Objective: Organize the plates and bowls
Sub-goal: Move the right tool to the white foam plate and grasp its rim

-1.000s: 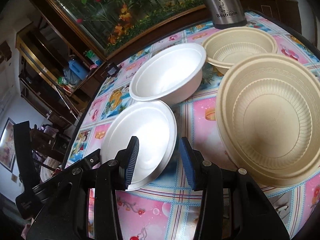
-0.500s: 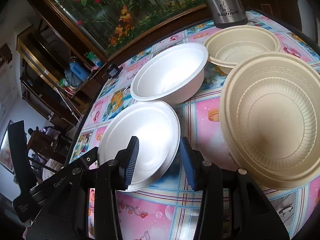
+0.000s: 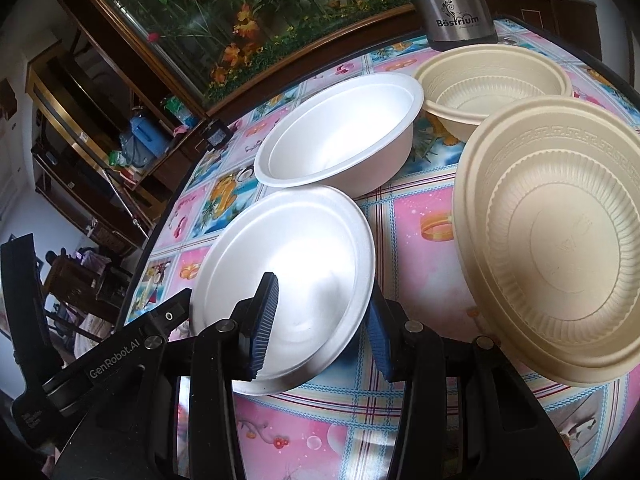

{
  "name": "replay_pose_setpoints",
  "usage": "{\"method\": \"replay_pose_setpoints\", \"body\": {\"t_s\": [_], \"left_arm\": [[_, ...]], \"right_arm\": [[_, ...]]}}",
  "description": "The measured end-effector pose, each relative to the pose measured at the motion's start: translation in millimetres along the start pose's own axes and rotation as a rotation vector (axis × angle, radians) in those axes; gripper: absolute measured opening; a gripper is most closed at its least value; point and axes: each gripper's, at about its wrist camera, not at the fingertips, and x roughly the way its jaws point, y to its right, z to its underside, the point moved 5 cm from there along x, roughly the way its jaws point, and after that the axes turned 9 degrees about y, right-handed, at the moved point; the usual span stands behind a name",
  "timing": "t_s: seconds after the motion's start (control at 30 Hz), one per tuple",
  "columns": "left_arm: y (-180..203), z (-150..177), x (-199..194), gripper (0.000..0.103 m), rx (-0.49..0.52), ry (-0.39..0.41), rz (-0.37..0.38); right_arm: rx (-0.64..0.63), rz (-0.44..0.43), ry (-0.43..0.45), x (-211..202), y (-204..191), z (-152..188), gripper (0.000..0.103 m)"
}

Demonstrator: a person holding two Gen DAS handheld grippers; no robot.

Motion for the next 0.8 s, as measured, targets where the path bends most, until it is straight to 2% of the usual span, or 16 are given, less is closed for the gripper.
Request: {"method": "replay_pose_setpoints", "body": {"t_s": [0.5, 0.73, 0.8], "left_arm": [[-1.1, 0.2, 2.8, 0.076, -0.016, -0.011, 0.035], [-25.7, -14.8, -25.5, 0.076, -0.062, 0.017, 0.042], [-31.1, -22.7, -34.6, 0.081, -0.094, 0.028, 0.065]], "right_arm": [[0.015, 0.029, 0.007, 2.3, 6.4, 0.2, 0.04], [0.037, 0.011, -0.007, 3.1, 8.4, 0.6, 0.04], [0.044, 0.0, -0.011, 3.2, 8.6, 0.3, 0.04]]}}
